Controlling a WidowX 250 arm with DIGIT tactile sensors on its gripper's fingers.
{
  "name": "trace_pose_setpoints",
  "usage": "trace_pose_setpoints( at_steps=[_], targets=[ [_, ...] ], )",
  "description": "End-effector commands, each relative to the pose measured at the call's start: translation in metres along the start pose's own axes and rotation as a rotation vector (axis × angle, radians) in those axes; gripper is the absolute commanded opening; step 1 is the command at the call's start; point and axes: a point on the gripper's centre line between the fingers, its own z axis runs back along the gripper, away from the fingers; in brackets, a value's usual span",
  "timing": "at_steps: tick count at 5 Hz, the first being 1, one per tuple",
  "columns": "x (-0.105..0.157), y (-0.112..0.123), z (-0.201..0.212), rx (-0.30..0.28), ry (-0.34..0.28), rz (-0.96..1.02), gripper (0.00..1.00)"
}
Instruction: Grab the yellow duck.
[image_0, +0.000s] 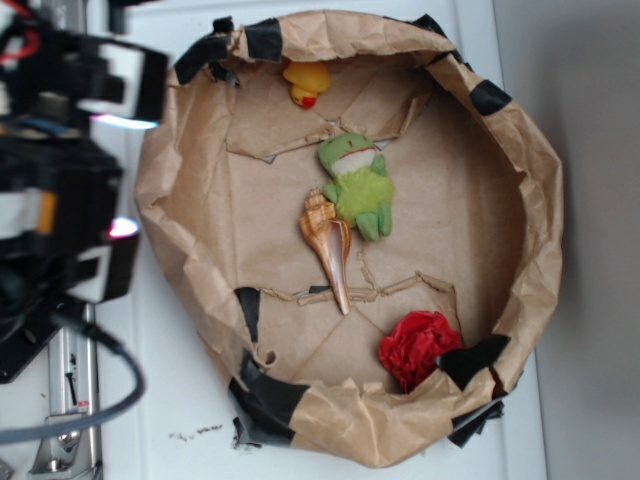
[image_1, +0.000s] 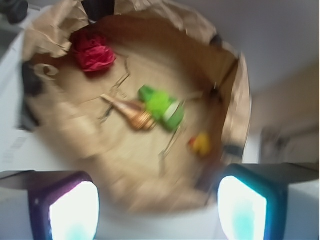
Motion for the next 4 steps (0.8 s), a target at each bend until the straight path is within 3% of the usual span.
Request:
trace_pose_setpoints(
  at_steps=[1, 3, 4],
  targets=[
    [0.03, 0.031, -0.059, -0.144, 0.052, -0.093, 1.0],
    [0.043, 0.019, -0.109, -0.257, 0.151, -0.193, 1.0],
    [0.032, 0.008, -0.128, -0.258, 0.157, -0.27, 1.0]
  ],
)
